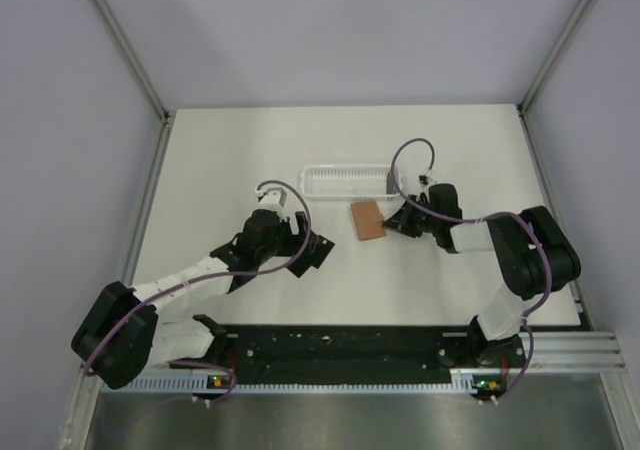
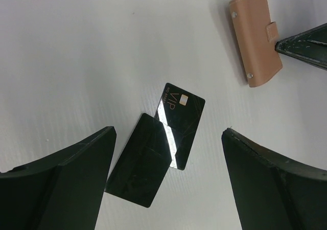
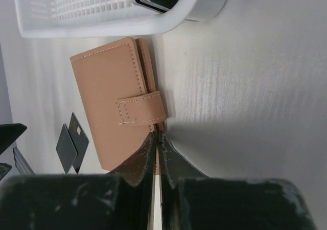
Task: Put the credit cards into the card holder
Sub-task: Open the card holder at the center of the board.
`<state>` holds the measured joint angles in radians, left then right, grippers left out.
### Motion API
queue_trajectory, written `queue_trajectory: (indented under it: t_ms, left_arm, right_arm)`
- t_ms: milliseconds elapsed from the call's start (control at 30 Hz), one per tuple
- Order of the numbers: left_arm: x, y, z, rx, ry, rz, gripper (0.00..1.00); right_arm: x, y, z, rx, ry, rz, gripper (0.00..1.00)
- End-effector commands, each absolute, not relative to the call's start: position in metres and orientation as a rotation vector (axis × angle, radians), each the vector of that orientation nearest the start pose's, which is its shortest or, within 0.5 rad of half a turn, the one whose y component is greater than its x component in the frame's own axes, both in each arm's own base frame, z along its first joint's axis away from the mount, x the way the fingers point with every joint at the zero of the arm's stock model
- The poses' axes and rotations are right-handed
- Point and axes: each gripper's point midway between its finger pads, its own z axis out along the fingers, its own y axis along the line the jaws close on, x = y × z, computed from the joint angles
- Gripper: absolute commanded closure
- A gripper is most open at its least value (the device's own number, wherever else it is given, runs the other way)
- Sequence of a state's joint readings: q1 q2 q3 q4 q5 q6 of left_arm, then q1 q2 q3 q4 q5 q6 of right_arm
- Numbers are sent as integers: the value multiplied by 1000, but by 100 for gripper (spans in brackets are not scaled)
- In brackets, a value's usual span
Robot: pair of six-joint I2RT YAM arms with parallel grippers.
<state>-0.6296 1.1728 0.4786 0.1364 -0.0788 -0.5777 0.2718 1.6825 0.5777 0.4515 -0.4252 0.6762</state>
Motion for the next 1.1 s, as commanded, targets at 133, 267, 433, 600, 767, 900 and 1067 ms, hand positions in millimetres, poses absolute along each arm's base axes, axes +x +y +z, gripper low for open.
queue_trajectory:
  t_ms: [133,267,433,600,767,900,1067]
  left_arm:
    - [277,-229,112,44,2117,-724,11]
    - [272,-232,114,65,2118,-750,12]
    - [261,-239,115,99,2117,-806,14]
    - [255,-248,114,126,2111,-842,14]
    - [262,-266,120,163,2087,-873,16]
    - [276,-281,122,221,2071,-859,27]
    - [298,-300,122,305,2041,-838,53]
  right_arm:
    - [301,201,21,191,2346,993,100]
    - [273,192,20,206,2353,976,100]
    - [237,177,25,233,2336,967,100]
    - [225,163,48,238,2270,909,79]
    - [247,157,78,270,2160,863,32]
    - [268,164,77,299,2172,861,30]
    - [290,180,63,328,2192,933,30]
